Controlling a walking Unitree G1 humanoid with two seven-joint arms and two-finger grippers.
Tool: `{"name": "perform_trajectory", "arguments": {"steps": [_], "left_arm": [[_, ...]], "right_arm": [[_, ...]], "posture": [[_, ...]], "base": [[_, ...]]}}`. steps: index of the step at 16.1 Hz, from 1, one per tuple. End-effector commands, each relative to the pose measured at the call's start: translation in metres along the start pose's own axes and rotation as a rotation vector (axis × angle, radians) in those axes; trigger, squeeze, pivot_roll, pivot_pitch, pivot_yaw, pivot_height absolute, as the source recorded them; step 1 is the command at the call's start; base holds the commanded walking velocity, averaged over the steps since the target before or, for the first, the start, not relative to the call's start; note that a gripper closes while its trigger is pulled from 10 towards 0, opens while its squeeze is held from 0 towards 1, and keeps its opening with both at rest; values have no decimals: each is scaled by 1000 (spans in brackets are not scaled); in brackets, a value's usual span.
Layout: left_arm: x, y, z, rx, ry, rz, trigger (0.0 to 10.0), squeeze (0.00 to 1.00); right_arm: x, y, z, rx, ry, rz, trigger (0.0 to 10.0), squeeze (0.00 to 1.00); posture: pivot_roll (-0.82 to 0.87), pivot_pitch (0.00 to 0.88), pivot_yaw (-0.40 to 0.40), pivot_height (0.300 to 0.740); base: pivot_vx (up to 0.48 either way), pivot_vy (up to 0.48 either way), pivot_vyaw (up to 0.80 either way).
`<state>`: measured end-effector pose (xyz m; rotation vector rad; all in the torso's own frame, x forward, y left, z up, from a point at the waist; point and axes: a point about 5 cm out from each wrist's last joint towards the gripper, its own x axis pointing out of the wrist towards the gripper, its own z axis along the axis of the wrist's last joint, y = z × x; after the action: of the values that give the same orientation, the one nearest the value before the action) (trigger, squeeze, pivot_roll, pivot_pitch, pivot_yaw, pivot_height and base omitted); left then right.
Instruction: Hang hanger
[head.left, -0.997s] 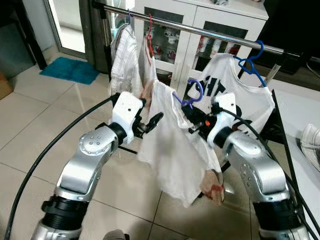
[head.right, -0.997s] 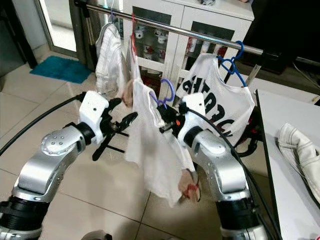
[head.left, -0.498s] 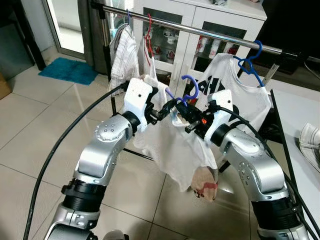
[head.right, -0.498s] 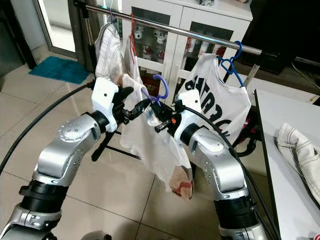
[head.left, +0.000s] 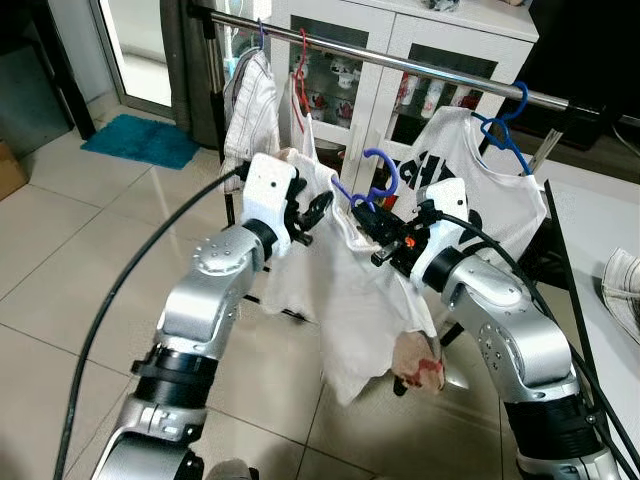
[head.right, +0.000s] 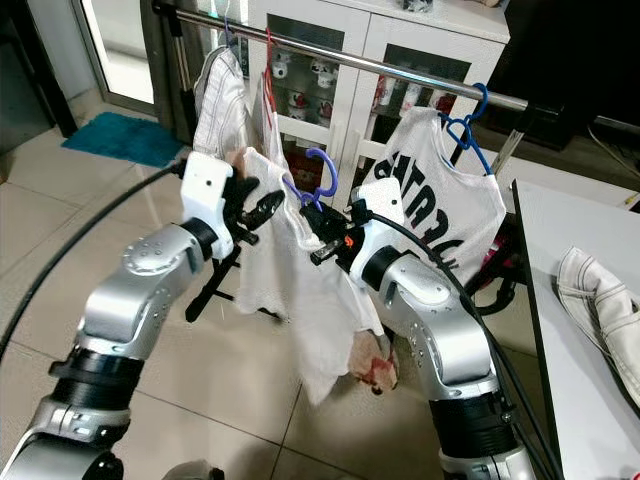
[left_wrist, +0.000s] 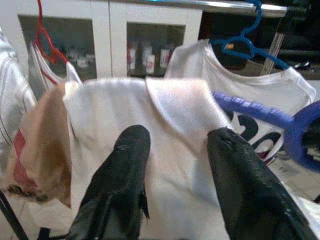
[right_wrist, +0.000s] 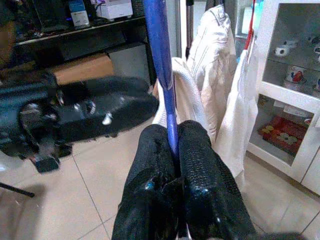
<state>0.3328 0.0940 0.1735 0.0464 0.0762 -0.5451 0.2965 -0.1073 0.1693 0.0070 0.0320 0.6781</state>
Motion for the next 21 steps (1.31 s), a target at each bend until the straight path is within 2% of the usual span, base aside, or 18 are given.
{"name": "perform_trajectory", "arguments": {"steps": [1, 7, 10, 12, 16, 20, 21], "left_arm": [[5, -2, 5, -4, -8, -10, 0, 0], [8, -16, 5, 11, -2, -136, 0, 0], [11, -16, 2, 39, 19, -109, 0, 0], [13, -14, 1, 90, 38, -55, 0, 0], [13, -4, 0, 89, 53, 38, 0, 0], [10, -9, 3, 91, 8, -12, 0, 0], [2, -13, 4, 92, -10, -31, 0, 0]], "right_arm": [[-1, -3, 18, -31, -63, 5, 0, 0], [-2, 1, 19, -25, -76, 5, 0, 0], [-2, 2, 17, -21, -79, 2, 0, 0], [-2, 2, 15, -6, -85, 2, 0, 0], [3, 6, 16, 18, -99, 26, 0, 0], [3, 6, 15, 24, -103, 22, 0, 0], [0, 4, 13, 21, -96, 5, 0, 0]], "posture": [[-14, 0, -62, 740], [-18, 0, -57, 740], [-13, 0, -57, 740], [4, 0, -66, 740], [35, 0, -90, 740], [35, 0, -83, 740], [17, 0, -66, 740]], "base": [[0, 0, 0], [0, 0, 0], [0, 0, 0], [0, 0, 0], [0, 0, 0], [0, 0, 0], [0, 0, 0]]}}
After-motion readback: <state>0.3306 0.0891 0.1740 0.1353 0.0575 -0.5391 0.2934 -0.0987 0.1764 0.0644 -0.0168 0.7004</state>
